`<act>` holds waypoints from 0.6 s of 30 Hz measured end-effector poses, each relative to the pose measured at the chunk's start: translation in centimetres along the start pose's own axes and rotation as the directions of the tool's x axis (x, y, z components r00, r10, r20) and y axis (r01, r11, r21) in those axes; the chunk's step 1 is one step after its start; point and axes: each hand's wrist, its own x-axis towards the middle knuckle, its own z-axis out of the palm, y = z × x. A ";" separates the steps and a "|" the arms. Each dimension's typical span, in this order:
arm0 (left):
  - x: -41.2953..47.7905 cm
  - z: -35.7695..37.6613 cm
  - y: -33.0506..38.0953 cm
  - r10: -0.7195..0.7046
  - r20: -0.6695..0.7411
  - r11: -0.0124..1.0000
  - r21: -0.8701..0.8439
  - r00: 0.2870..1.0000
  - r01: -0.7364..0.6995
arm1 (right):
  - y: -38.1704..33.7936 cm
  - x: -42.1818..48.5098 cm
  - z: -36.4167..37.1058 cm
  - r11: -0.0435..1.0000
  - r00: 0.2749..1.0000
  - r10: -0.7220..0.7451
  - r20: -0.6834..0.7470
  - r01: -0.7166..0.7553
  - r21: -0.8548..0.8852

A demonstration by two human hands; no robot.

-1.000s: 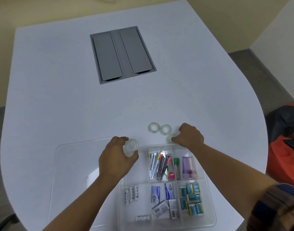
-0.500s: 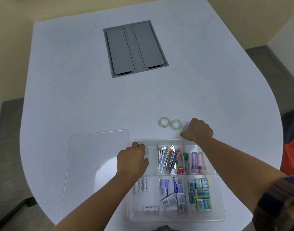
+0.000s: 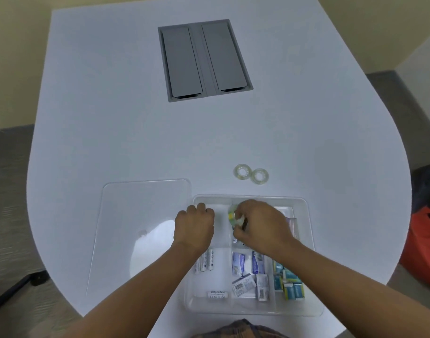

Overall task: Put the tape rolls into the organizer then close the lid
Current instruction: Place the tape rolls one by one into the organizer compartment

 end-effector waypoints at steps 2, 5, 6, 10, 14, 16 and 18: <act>-0.3 0.1 -0.2 0.000 0.007 1.000 0.002 1.000 0.000 | -0.6 -0.6 1.0 0.999 0.999 -0.025 0.047 0.027 -0.040; -0.7 0.5 -0.8 0.016 -0.023 0.999 -0.040 1.000 -0.017 | -1.1 -1.1 1.7 0.995 0.995 -0.054 0.087 0.061 -0.081; -0.9 0.5 -1.1 0.029 -0.052 0.997 -0.067 0.998 -0.032 | -1.3 -1.1 1.8 0.994 0.993 -0.061 0.097 0.070 -0.090; -2.4 1.0 -2.8 -0.033 -0.395 0.941 -0.322 0.918 -0.105 | -1.9 -0.8 1.7 0.987 0.990 -0.089 0.113 0.103 -0.124; -3.9 3.0 -5.0 -0.308 -0.411 0.833 -0.552 0.858 0.035 | -2.6 -0.3 1.9 0.964 0.975 -0.150 0.163 0.181 -0.195; -4.2 4.7 -5.9 -0.333 -0.319 0.828 -0.550 0.887 0.113 | -2.9 -0.1 2.3 0.956 0.964 -0.154 0.218 0.201 -0.215; -4.5 6.2 -6.4 -0.329 -0.208 0.815 -0.555 0.921 0.166 | -3.3 0.1 2.7 0.947 0.955 -0.147 0.260 0.211 -0.241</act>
